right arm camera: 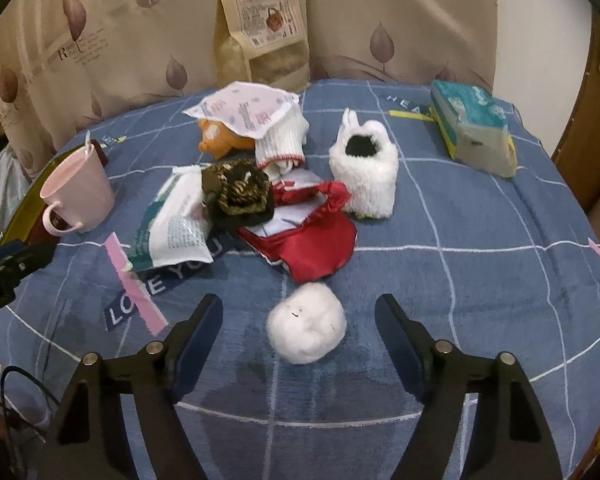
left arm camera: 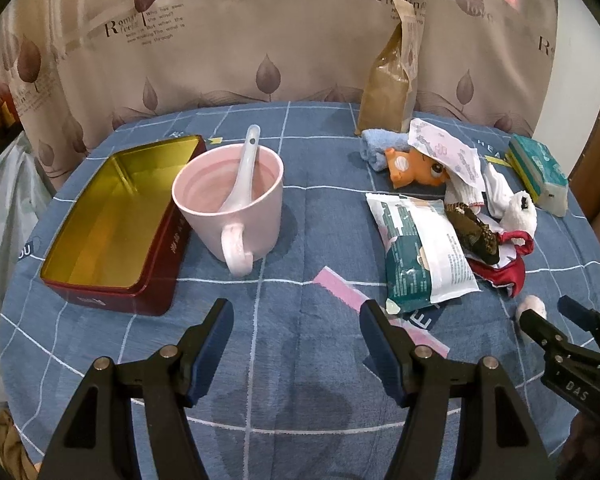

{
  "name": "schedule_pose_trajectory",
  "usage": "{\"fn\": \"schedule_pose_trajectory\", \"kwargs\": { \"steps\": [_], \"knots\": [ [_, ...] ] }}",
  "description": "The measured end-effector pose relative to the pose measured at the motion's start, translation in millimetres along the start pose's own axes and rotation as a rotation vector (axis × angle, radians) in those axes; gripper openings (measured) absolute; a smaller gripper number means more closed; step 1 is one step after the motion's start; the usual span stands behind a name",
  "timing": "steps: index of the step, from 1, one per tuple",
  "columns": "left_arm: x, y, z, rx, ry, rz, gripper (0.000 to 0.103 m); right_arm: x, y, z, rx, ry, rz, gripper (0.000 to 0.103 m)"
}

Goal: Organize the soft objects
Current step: 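Move the right tool toward the white fluffy ball, then grasp the white fluffy ball with the right tool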

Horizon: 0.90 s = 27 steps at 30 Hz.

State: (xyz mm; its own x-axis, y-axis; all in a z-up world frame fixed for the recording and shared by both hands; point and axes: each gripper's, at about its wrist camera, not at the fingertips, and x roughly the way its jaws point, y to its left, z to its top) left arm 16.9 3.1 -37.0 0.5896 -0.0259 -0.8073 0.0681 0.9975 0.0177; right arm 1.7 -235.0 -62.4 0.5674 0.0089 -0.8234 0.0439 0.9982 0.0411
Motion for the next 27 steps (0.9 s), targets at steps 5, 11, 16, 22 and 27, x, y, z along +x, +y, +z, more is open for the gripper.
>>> {"fn": "schedule_pose_trajectory", "kwargs": {
  "steps": [5, 11, 16, 22, 27],
  "knots": [
    [6, -3, 0, 0.007, 0.010, -0.012, 0.067, 9, -4, -3, 0.016, 0.030, 0.010, 0.066],
    [15, -5, -1, 0.013, 0.026, -0.026, 0.067, 17, -5, -5, 0.016, 0.054, 0.024, 0.060],
    [21, -7, -1, 0.019, 0.039, -0.031, 0.067, 21, -5, -6, 0.020, 0.072, 0.033, 0.054],
    [25, -13, 0, 0.038, 0.048, -0.032, 0.067, 22, -7, -7, 0.031, 0.084, 0.045, 0.043],
    [28, -21, 2, 0.070, 0.048, -0.026, 0.067, 23, -9, -8, 0.046, 0.088, 0.052, 0.034]
  ]
}}
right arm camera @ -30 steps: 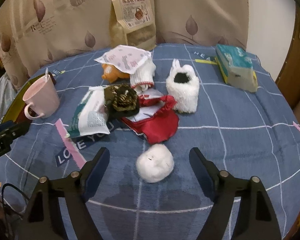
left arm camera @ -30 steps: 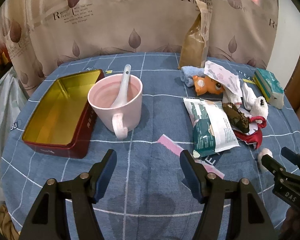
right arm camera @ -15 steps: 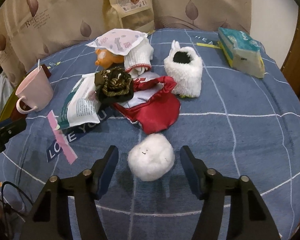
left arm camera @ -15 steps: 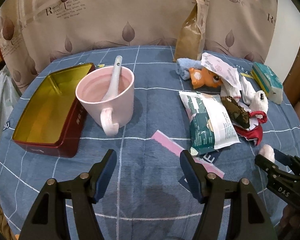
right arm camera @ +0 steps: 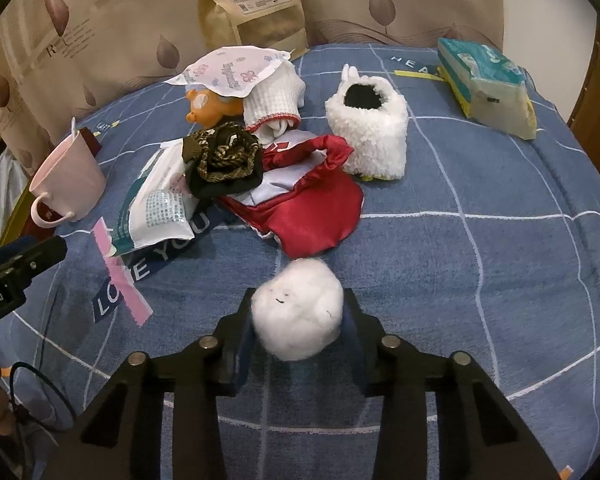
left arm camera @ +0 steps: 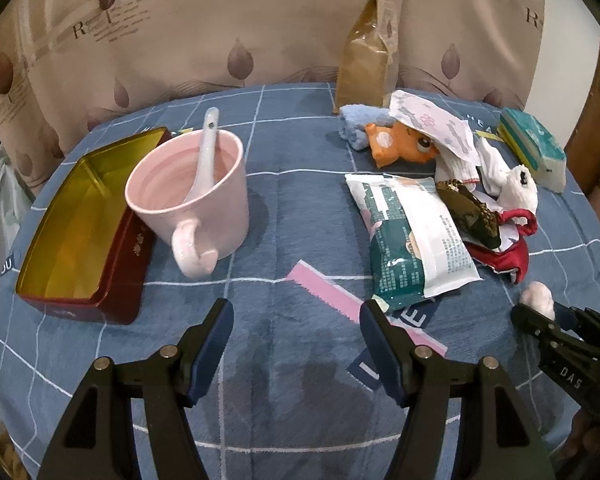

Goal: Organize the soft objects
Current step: 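Grasp the white fluffy ball with the right tool, then grasp the white-and-green snack packet with the left tool while the right tool holds the ball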

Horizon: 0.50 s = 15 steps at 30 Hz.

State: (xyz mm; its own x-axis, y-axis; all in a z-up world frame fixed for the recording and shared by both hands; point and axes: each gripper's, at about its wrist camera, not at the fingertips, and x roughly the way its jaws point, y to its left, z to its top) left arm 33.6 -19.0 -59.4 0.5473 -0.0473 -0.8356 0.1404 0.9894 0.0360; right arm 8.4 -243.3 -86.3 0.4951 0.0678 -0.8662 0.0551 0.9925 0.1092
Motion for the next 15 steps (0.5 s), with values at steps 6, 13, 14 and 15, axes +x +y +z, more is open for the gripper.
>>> {"fn": "schedule_pose_trajectory", "kwargs": {
  "steps": [6, 13, 14, 15],
  "knots": [
    [2, -9, 3, 0.032, 0.000, 0.003, 0.067, 1, -2, 1, 0.011, -0.001, 0.004, 0.026],
    [1, -17, 7, 0.047, 0.002, -0.021, 0.067, -3, -5, 4, 0.035, -0.014, 0.009, 0.025],
    [2, -19, 8, 0.051, 0.004, -0.032, 0.067, -4, -5, 4, 0.036, -0.016, 0.010, 0.025],
    [2, -21, 8, 0.054, 0.004, -0.039, 0.067, -5, -5, 5, 0.037, -0.019, 0.014, 0.025]
  ]
}}
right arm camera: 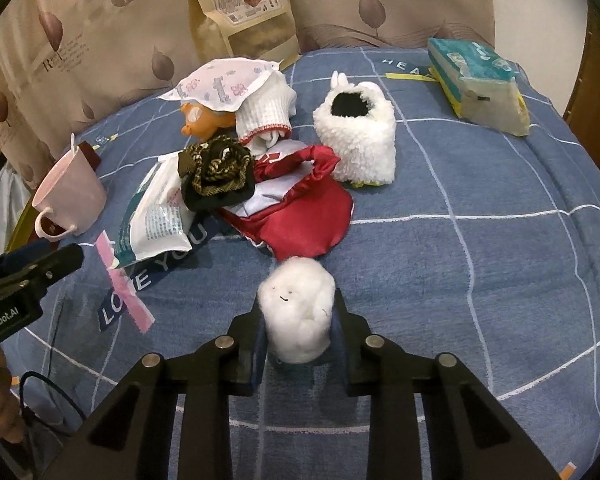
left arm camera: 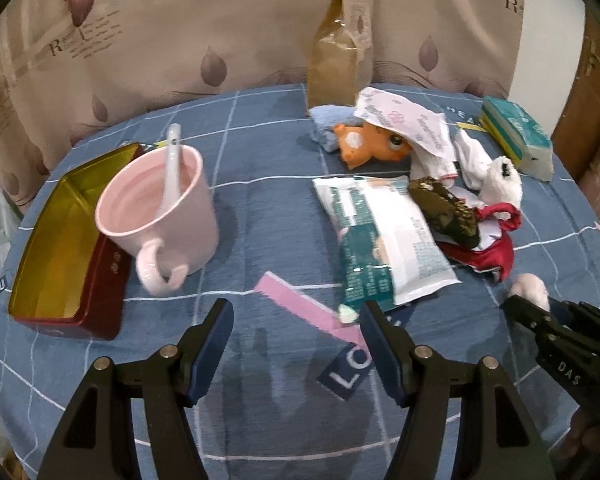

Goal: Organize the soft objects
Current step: 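Grasp the white-and-green snack packet with the left tool while the right tool holds the ball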

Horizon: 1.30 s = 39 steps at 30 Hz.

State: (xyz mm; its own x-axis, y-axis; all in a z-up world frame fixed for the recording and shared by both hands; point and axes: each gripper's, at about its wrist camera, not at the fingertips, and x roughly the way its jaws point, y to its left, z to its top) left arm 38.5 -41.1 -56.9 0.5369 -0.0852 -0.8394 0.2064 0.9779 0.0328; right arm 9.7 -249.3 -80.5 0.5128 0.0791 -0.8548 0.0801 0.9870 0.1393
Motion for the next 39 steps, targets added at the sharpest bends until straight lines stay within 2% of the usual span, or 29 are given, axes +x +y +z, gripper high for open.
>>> {"fn": "schedule_pose_trajectory", "kwargs": {
  "steps": [7, 19, 26, 29, 32, 39],
  "knots": [
    [4, -15, 8, 0.024, 0.012, -0.079, 0.070, -3, -3, 1, 0.019, -0.007, 0.014, 0.025],
    [28, -50, 32, 0.074, 0.055, -0.124, 0.071, -8, -8, 3, 0.045, -0.013, 0.047, 0.025],
    [48, -61, 42, 0.087, 0.085, -0.112, 0.071, -6, -8, 3, 0.049, -0.002, 0.067, 0.025],
    [56, -62, 46, 0.096, 0.090, -0.077, 0.072, -5, -9, 3, 0.054, 0.002, 0.072, 0.025],
    [62, -53, 46, 0.084, 0.090, -0.043, 0.074, -5, -10, 2, 0.061, 0.004, 0.076, 0.025],
    [70, -28, 48, 0.050, 0.090, -0.014, 0.075, -3, -9, 3, 0.060, 0.014, 0.085, 0.025]
  ]
}}
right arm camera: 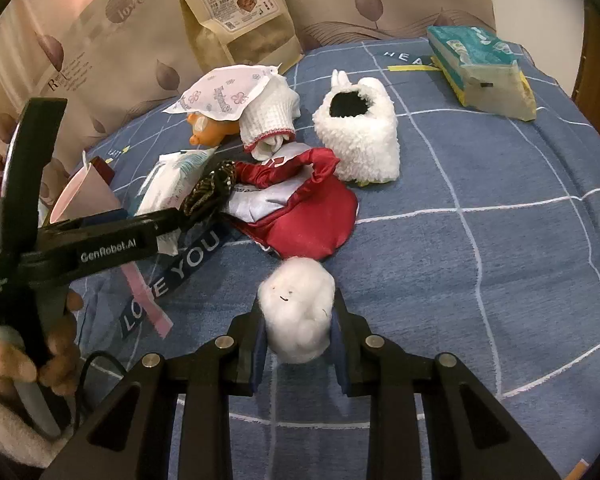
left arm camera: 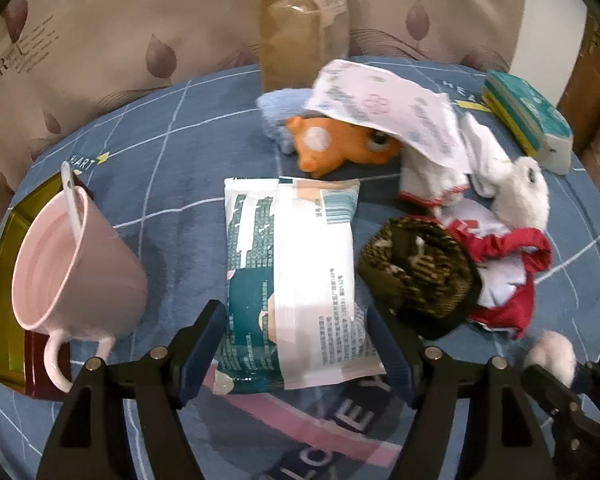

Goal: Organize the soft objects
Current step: 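Grasp the white-and-green snack packet with the left tool while the right tool holds the ball, then lift the snack packet with the left tool and carry it over the tin tray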

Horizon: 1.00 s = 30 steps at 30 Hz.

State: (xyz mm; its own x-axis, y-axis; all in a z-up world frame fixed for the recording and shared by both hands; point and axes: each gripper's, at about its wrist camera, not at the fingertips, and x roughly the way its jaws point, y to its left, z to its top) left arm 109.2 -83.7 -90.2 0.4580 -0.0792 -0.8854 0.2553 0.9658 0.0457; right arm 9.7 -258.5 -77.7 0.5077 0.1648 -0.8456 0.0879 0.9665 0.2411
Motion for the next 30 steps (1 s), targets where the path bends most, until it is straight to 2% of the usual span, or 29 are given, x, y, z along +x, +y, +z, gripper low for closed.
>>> {"fn": "schedule_pose_trajectory", "kwargs": {
  "steps": [9, 15, 19, 24, 27, 29, 30],
  "knots": [
    [-1, 25, 6, -0.057, -0.020, -0.042, 0.077, 1, 0, 0, 0.005, 0.010, 0.002, 0.025],
    [2, 30, 14, -0.063, -0.006, -0.037, 0.077, 2, -2, -1, 0.006, 0.013, 0.009, 0.025],
    [16, 31, 22, -0.063, 0.042, -0.039, 0.077, 2, -3, -1, 0.009, 0.015, 0.012, 0.026],
    [29, 31, 22, -0.055, 0.059, -0.015, 0.079, 3, -3, -2, 0.009, 0.020, 0.013, 0.026],
    [34, 35, 21, -0.073, 0.061, -0.036, 0.079, 4, -3, -1, 0.009, 0.022, 0.013, 0.026],
    [33, 39, 21, -0.086, 0.056, -0.053, 0.078, 4, -3, -1, 0.009, 0.022, 0.012, 0.026],
    [32, 41, 21, -0.089, 0.050, -0.061, 0.071, 4, -3, -1, 0.008, 0.022, 0.012, 0.026]
  ]
}}
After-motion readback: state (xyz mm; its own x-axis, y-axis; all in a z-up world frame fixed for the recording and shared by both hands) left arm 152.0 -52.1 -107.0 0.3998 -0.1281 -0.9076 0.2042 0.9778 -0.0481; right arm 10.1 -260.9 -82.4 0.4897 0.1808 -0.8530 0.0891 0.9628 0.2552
